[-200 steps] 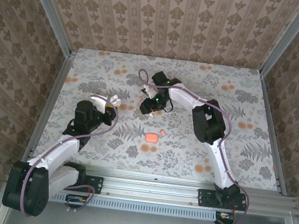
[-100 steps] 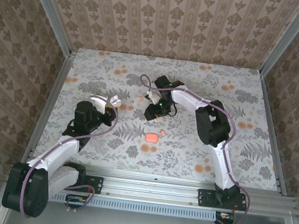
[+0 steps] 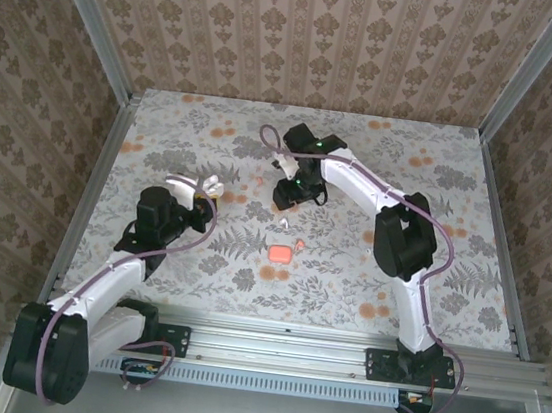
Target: Insert the wireless bluetooth earbuds into the charging case
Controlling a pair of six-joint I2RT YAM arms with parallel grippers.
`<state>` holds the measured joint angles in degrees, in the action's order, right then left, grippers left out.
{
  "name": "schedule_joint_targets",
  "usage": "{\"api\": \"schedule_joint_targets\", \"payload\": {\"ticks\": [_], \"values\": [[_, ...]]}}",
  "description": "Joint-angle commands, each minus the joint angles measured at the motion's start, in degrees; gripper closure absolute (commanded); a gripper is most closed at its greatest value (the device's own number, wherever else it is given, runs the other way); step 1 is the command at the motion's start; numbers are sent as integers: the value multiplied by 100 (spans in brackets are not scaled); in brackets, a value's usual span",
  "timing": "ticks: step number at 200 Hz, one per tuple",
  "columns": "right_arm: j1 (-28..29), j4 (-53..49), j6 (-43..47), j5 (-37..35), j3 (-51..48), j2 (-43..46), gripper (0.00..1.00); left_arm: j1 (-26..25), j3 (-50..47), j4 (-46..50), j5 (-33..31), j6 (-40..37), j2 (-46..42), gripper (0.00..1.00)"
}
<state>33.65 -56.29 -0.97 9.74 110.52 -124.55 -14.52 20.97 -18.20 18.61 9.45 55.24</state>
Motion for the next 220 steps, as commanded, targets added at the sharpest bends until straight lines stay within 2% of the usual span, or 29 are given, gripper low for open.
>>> {"api": "schedule_joint_targets", "payload": {"ticks": [1, 27, 60, 220], "values": [[223, -840, -301, -850, 470, -222, 47, 28, -32, 132, 7, 62, -99, 91], [343, -1154, -685, -1068, 931, -547, 47, 31, -24, 155, -7, 58, -100, 91], [379, -1172, -967, -936, 1149, -812, 47, 29, -6, 177, -7, 50, -106, 91], [527, -1179, -932, -962, 1279, -1549, 55, 28, 17, 304, -7, -5, -109, 91]]}}
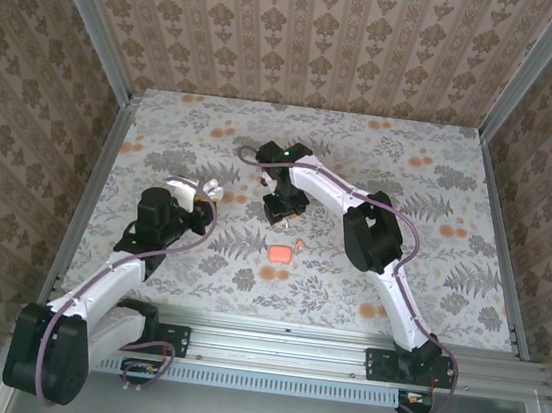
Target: Insert the wireless bluetooth earbuds into the charging case
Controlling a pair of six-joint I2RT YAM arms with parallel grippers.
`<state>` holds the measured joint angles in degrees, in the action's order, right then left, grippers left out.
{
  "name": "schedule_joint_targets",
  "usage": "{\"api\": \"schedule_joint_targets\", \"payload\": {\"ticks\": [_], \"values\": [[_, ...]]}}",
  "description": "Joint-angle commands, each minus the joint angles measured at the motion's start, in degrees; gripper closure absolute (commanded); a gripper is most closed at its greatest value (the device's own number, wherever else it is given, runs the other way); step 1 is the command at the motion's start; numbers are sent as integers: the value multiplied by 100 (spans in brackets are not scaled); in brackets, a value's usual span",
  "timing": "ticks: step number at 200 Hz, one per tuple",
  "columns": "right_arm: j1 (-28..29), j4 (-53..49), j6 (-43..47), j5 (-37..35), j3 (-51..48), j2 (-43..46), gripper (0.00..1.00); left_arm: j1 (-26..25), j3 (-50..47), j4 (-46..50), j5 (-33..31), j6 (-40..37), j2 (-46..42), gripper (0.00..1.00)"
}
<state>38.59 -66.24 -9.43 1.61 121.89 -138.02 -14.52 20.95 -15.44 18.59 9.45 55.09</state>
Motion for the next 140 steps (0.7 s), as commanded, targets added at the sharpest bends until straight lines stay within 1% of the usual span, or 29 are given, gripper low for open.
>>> {"api": "schedule_joint_targets", "payload": {"ticks": [1, 80, 129, 140], "values": [[39, -182, -86, -150, 142, -201, 55, 24, 17, 31, -4, -5, -95, 91], [31, 2, -93, -275, 99, -287, 61, 20, 32, 53, -22, -23, -102, 91], [31, 92, -36, -288, -28, -255, 70, 20, 19, 68, -13, -40, -91, 90], [36, 156, -41, -316, -102, -190, 70, 15, 22, 62, -13, -44, -85, 90]]}}
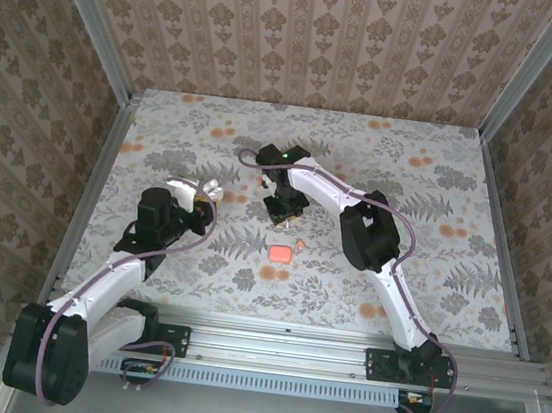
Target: Insert the wireless bluetooth earbuds into the charging case
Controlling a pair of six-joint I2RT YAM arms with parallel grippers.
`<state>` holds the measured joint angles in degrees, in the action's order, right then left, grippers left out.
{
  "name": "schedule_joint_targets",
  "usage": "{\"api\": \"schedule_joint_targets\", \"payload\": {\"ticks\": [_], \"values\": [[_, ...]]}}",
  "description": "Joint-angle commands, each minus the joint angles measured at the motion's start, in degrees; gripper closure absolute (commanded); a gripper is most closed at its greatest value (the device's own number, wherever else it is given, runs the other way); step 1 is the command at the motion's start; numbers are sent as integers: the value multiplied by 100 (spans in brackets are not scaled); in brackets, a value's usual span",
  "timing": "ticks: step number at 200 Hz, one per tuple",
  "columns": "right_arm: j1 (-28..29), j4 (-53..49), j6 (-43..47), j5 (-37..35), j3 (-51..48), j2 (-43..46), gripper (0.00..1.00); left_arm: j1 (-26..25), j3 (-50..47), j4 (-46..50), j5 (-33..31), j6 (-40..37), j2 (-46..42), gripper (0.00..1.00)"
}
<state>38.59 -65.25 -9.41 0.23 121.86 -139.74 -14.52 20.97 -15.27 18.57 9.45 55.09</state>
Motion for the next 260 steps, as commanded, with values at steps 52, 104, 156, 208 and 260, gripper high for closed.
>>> {"api": "schedule_joint_targets", "payload": {"ticks": [52, 104, 156, 208, 260], "values": [[35, 906, -130, -252, -1116, 763, 71, -55, -5, -106, 39, -66, 96, 91], [-145, 2597, -278, -66, -2950, 2273, 71, -417, 40, -682, 229, -106, 771, 91], [-717, 5159, -450, 892, -5295, 4044, 72, -1098, 356, -1741, 770, -378, 1992, 90], [-1103, 7080, -439, 1601, -6753, 5178, 73, -1556, 781, -3169, 1440, -349, 3108, 90], [-1240, 7890, -376, 2008, -7368, 5784, 72, -1711, 1181, -3919, 2026, -327, 3787, 91]]}}
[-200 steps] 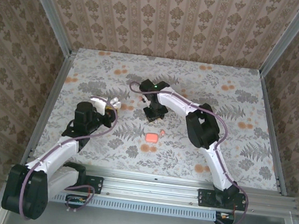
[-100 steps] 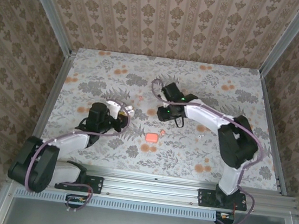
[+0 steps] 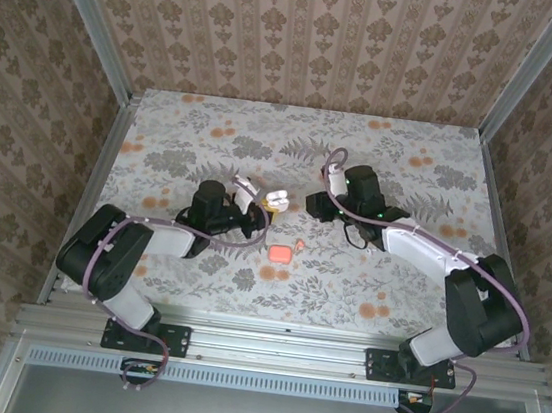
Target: Insert the wireless bluetooth earbuds into the charging case
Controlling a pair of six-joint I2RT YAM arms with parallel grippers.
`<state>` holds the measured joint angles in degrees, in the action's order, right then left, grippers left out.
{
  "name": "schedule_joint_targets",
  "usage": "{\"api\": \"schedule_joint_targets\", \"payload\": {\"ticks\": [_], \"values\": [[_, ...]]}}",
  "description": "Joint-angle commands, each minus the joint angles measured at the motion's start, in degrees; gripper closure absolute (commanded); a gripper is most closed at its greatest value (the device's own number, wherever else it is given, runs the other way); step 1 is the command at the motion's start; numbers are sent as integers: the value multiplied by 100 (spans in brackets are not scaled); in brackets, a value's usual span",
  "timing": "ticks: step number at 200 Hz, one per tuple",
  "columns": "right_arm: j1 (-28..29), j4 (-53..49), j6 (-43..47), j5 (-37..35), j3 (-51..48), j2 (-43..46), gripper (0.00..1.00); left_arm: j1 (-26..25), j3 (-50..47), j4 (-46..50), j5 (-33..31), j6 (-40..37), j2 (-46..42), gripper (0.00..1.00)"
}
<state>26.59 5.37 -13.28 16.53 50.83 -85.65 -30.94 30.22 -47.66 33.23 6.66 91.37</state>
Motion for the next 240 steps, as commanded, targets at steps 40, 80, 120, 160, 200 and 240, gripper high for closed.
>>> {"api": "schedule_joint_targets", "payload": {"ticks": [40, 80, 120, 160, 200, 240], "values": [[-39, 1415, -44, 731, -512, 549, 73, -173, 447, -491, 743, -371, 181, 90], [-38, 1904, 78, 1254, -590, 549, 73, -228, 485, -354, 801, -525, 118, 90], [15, 2010, 184, 1403, -494, 541, 73, -246, 519, -380, 861, -437, 107, 90], [123, 2003, 243, 1491, -401, 420, 73, -281, 514, -442, 858, -334, 82, 90], [215, 1993, 231, 1598, -289, 271, 73, -299, 511, -444, 844, -291, 34, 90], [291, 1933, 303, 1581, -180, 120, 73, -307, 507, -402, 832, -289, -54, 90]]}}
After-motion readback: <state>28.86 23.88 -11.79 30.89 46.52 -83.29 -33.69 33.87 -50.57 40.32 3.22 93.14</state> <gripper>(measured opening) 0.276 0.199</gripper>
